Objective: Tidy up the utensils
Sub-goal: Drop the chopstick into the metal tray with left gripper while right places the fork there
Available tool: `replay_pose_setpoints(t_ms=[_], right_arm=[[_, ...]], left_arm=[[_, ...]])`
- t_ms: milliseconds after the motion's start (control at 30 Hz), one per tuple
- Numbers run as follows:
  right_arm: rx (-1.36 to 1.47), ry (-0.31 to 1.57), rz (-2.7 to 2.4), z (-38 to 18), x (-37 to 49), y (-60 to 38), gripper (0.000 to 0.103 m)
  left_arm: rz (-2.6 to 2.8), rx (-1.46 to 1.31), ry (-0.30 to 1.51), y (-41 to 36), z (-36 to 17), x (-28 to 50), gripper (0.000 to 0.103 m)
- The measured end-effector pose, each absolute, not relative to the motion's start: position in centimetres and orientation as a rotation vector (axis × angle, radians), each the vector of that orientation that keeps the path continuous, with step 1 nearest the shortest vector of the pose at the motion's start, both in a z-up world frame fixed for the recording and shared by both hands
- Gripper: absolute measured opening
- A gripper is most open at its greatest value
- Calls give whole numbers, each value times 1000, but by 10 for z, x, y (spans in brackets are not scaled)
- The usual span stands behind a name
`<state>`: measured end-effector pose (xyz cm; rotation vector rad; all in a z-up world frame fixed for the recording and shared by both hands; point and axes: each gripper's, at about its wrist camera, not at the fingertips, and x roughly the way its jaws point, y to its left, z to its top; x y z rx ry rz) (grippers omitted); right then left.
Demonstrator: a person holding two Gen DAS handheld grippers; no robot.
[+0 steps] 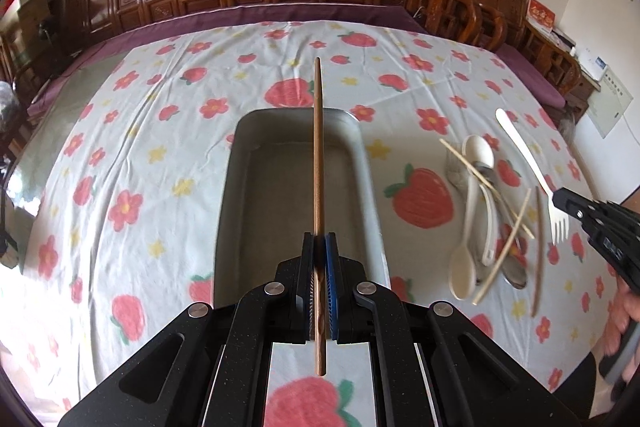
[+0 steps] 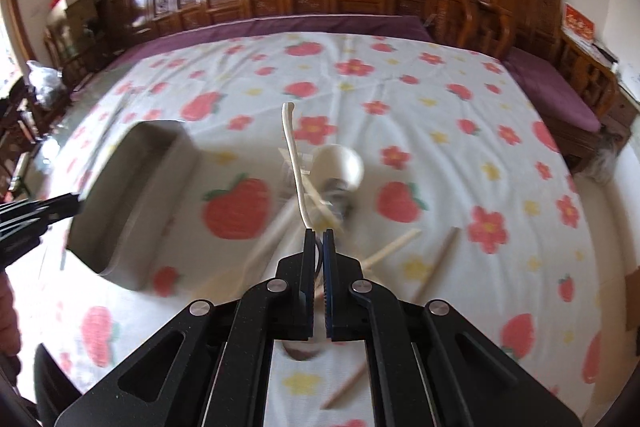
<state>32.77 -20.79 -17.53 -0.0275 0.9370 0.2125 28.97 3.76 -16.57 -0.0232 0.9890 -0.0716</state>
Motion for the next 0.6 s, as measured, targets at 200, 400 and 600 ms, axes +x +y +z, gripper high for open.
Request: replay_pose_setpoints(t_ms=[200, 400, 600], right_arm=[[-14, 921, 295, -167, 323, -166, 4], [-1, 915, 353, -163, 324, -138, 4], [18, 921, 404, -167, 327, -111, 4]], left_arm=[[-60, -17, 1008, 48, -176, 306, 5], [-56, -35, 1014, 57, -181, 314, 6], [-70, -36, 991, 72, -175, 300, 10]])
